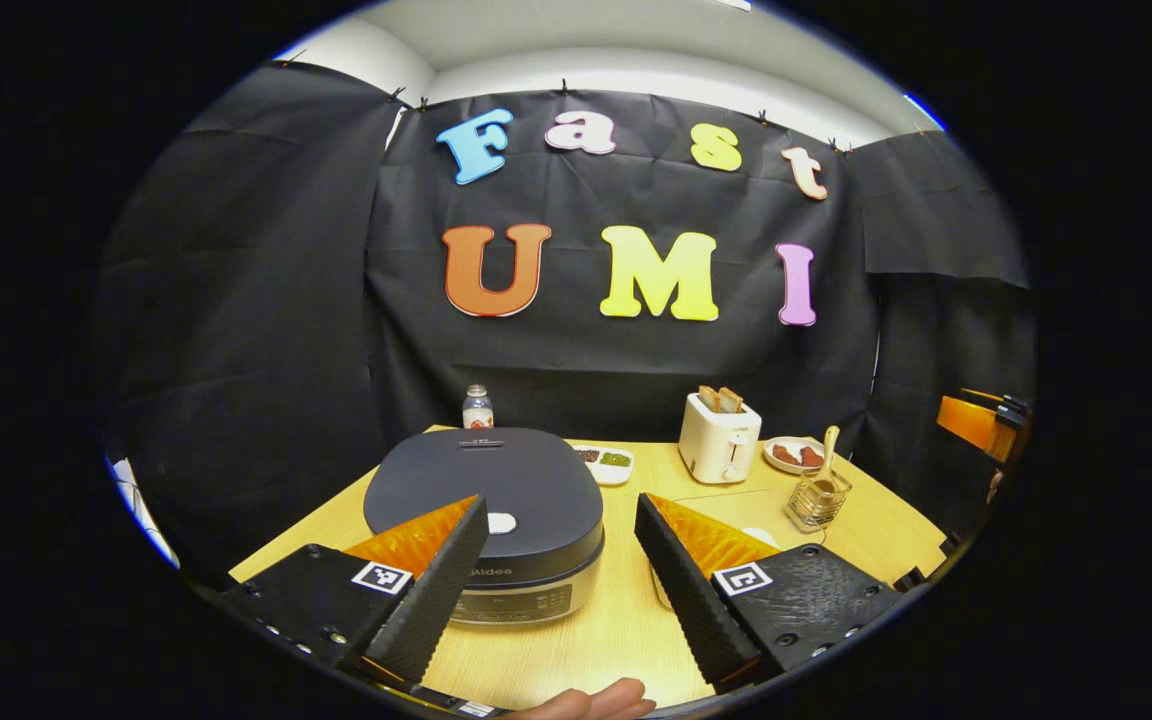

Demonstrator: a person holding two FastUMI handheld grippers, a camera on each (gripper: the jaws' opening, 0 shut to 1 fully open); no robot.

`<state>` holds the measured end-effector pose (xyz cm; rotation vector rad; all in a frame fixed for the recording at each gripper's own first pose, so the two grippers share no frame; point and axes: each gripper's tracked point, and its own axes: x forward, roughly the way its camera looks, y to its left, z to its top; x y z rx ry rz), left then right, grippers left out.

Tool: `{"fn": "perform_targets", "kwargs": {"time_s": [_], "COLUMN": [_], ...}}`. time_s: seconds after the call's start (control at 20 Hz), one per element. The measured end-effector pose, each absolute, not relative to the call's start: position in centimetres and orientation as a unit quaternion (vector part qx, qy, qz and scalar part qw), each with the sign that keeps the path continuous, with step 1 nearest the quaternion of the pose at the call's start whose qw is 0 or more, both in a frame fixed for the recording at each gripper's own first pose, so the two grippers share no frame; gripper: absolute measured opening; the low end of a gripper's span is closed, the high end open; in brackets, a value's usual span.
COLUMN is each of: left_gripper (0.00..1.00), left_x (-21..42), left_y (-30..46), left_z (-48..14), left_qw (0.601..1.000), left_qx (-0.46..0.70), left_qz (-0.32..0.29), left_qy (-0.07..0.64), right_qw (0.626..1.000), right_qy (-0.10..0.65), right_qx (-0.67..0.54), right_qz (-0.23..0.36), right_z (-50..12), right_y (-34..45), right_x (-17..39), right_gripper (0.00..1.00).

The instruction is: Close the left gripper, press the button to open the rice cooker; take a wooden spoon from the chopstick holder with the right hand, scoop a spoonful of rice and pour it into the rice cooker, then put the wooden spoon back into the chopstick holder.

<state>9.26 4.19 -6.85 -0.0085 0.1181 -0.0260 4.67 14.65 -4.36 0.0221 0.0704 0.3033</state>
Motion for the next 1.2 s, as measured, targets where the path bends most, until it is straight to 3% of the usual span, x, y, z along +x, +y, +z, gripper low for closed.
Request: {"fn": "perform_targets", "kwargs": {"time_s": [0.65, 1.2], "left_gripper": [0.94, 0.94], "left_x": [5.8, 5.9], "left_y": [0.5, -1.4], "left_z": [-1.9, -1.2], "left_qw": [1.0, 1.0], "left_qx": [0.017, 0.002], "left_qz": [-0.011, -0.015], "left_qy": [-0.004, 0.001], "right_qw": [0.991, 0.994], "right_qy": [0.026, 0.017], "right_qx": [0.02, 0.01], "right_qz": [0.129, 0.109], "right_z": [-3.6, -2.4], "right_y": [10.7, 6.5], "right_x": [5.2, 5.2], "right_gripper": [0.95, 0.96]}}
